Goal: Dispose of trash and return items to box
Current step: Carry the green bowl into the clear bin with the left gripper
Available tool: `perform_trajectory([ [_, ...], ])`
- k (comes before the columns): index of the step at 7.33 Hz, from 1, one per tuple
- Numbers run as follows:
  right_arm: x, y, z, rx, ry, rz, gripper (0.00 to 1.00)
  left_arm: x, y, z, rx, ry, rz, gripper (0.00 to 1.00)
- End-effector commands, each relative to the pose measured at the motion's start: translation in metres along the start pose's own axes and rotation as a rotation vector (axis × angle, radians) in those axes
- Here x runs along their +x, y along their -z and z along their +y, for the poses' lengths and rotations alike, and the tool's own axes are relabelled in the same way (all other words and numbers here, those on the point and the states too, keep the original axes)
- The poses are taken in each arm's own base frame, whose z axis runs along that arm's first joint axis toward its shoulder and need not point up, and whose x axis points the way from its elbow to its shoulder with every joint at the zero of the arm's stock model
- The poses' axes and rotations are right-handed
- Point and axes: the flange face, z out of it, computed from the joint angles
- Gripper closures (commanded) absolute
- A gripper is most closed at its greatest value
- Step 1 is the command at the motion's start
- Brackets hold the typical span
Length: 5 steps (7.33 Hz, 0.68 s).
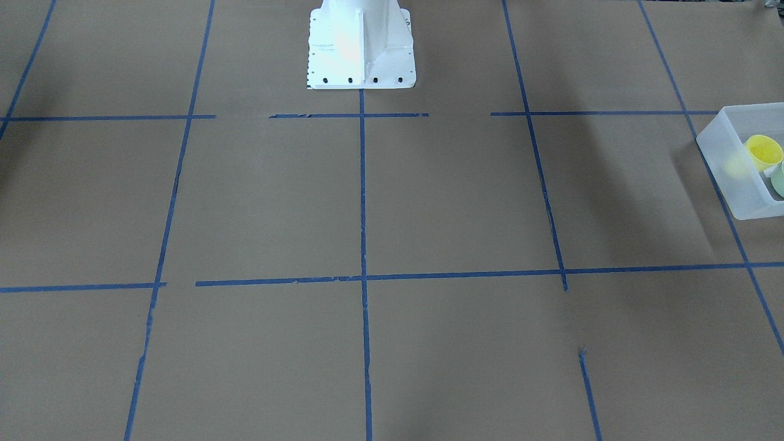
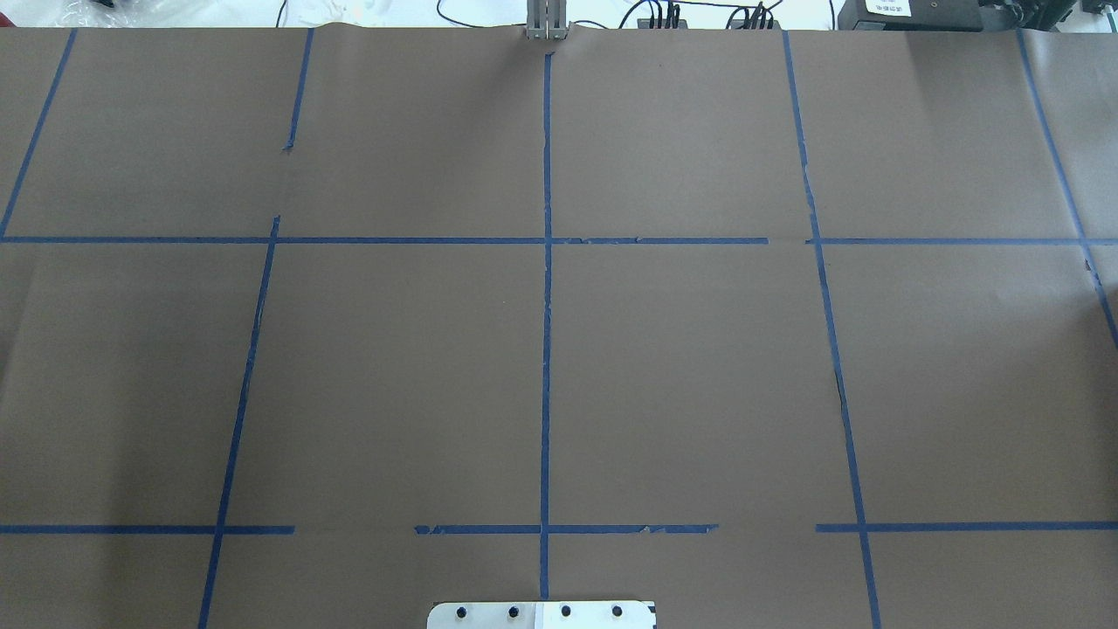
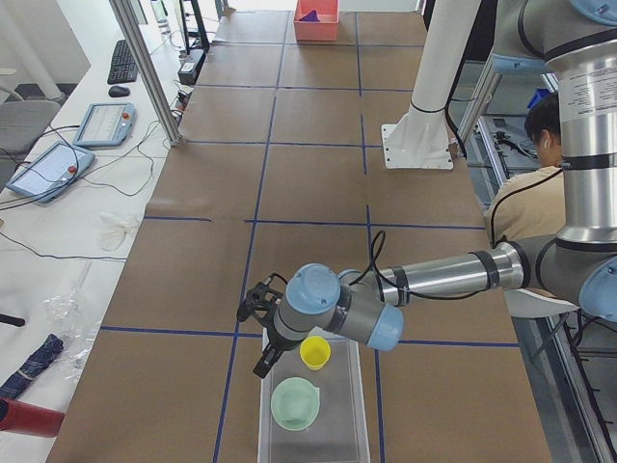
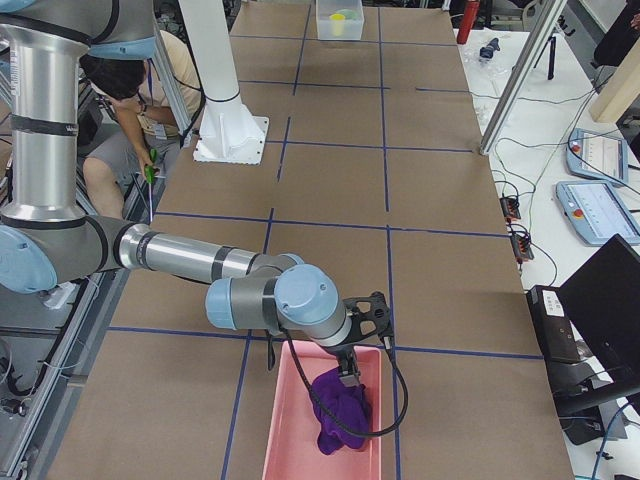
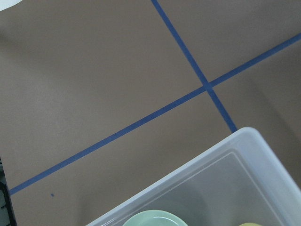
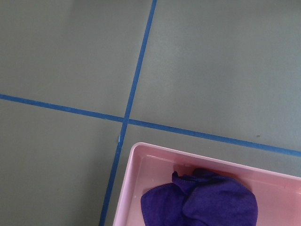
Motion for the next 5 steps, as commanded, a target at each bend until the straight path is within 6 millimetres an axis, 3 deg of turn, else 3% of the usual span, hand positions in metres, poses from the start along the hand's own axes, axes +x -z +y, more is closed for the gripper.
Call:
perform_trajectory([
  [1,-0.027,-0.016,-0.028,-0.139,-0.052,-0.005,0.00,0.028,0.035,-0.030,-0.153,0.153,0.075,0.00],
  [2,-0.031,-0.012,-0.033,-0.194,-0.073,0.058,0.00,0.024,0.032,-0.029,-0.245,0.245,0.103,0.00],
  [3,-0.032,-0.015,-0.023,-0.238,-0.073,0.111,0.00,0.024,0.033,-0.014,-0.265,0.270,0.116,0.00],
  [4,-0.033,-0.019,-0.009,-0.241,-0.086,0.071,0.00,0.030,0.040,-0.017,-0.257,0.261,0.107,0.00],
  [5,-0.040,-0.018,-0.010,-0.224,-0.090,0.020,0.00,0.032,0.044,-0.025,-0.242,0.243,0.103,0.00],
])
